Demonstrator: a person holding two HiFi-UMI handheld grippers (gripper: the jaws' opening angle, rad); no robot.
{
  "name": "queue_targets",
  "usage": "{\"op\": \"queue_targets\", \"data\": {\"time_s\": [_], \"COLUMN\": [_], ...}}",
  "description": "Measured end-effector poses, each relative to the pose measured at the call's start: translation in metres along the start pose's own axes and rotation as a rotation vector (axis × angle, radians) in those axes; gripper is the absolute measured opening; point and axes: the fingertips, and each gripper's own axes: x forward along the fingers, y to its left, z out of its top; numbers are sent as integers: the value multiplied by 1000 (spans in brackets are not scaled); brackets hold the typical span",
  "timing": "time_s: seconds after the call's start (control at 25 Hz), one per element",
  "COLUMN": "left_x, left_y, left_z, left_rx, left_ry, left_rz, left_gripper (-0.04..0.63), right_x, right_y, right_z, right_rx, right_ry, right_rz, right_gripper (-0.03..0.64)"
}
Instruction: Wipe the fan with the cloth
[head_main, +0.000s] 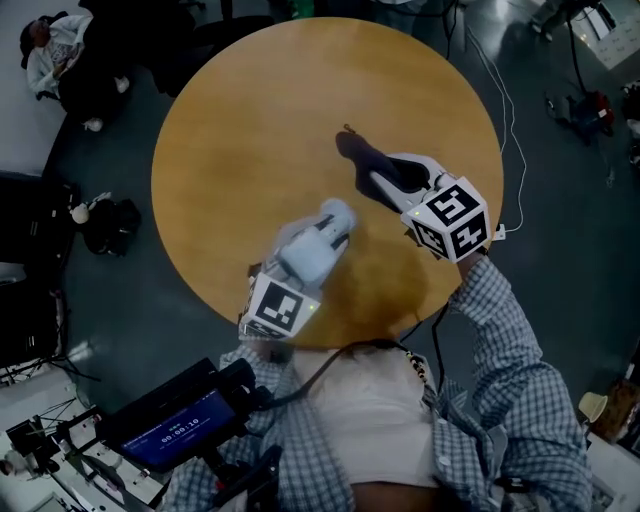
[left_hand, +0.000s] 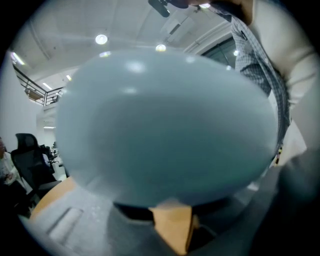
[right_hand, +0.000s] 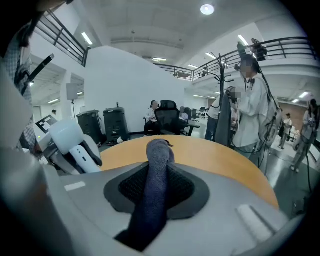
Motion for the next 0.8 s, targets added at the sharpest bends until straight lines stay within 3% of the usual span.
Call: {"op": "queue_targets", "data": {"time_s": [0.28, 0.56, 0.8], "left_x": [42, 56, 66], "left_y": [9, 3, 1], "left_z": [-66, -100, -114], "left_rx": [-53, -78, -103], "left_ry": [103, 206, 261], "left_rz": [-1, -15, -28], "left_gripper": [144, 144, 144], "right_x": [17, 25, 37], "right_y": [-4, 11, 5], "right_z": [-86, -141, -178], "right_rx": [153, 249, 302], "right_ry": [65, 156, 225], "right_rz": [28, 74, 52], "right_gripper": [94, 94, 94]}}
